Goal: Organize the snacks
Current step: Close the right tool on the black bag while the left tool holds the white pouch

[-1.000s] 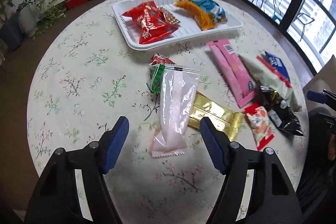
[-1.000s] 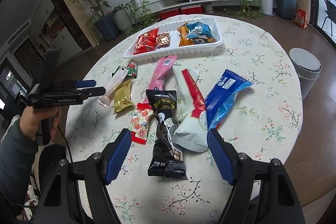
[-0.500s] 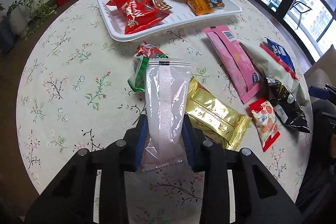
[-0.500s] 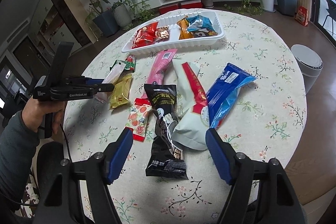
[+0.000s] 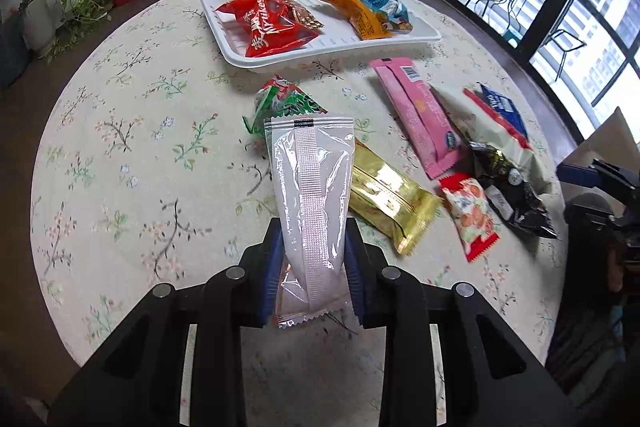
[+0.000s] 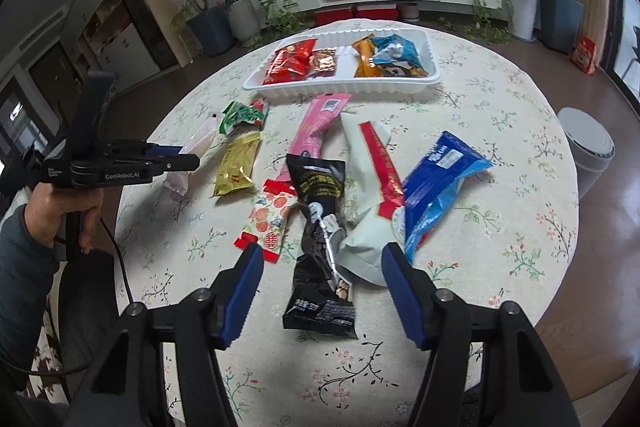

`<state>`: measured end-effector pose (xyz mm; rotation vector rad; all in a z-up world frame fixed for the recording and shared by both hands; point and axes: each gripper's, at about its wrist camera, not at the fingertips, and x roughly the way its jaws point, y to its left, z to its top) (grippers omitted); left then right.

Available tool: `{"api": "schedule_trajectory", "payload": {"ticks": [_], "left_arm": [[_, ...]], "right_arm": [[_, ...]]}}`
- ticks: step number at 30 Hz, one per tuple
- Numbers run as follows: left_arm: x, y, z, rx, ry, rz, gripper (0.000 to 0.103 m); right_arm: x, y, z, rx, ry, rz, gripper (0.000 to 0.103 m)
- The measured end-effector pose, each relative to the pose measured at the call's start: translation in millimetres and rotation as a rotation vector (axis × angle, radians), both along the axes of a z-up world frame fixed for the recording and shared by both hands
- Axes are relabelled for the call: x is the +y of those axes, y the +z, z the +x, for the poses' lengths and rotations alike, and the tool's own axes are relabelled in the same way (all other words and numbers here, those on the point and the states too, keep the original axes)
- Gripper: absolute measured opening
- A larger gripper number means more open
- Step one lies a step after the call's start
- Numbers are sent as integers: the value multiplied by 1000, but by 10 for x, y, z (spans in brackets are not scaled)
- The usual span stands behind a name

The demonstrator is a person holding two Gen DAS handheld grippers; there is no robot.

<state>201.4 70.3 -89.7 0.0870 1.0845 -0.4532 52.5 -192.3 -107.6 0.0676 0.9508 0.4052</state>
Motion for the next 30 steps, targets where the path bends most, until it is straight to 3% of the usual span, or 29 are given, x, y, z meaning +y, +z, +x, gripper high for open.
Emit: {"api": "schedule_trajectory", "payload": {"ticks": [8, 12, 16, 24, 30], "left_arm": [[-15, 85, -534, -11, 10, -78, 27], [41, 66, -715, -8, 43, -120, 27], [63, -9, -823, 3, 60, -152, 27], [37, -38, -880, 2, 62, -165, 27], [27, -58, -929, 3, 67, -176, 27]], "right_arm": [[288, -78, 138, 12, 87, -94, 52], [310, -48, 184, 31, 88, -87, 46], [429, -41, 137, 44, 135, -144, 46], [426, -226, 230, 108, 109, -203, 46], [531, -374, 330, 113, 97, -329, 47]]}}
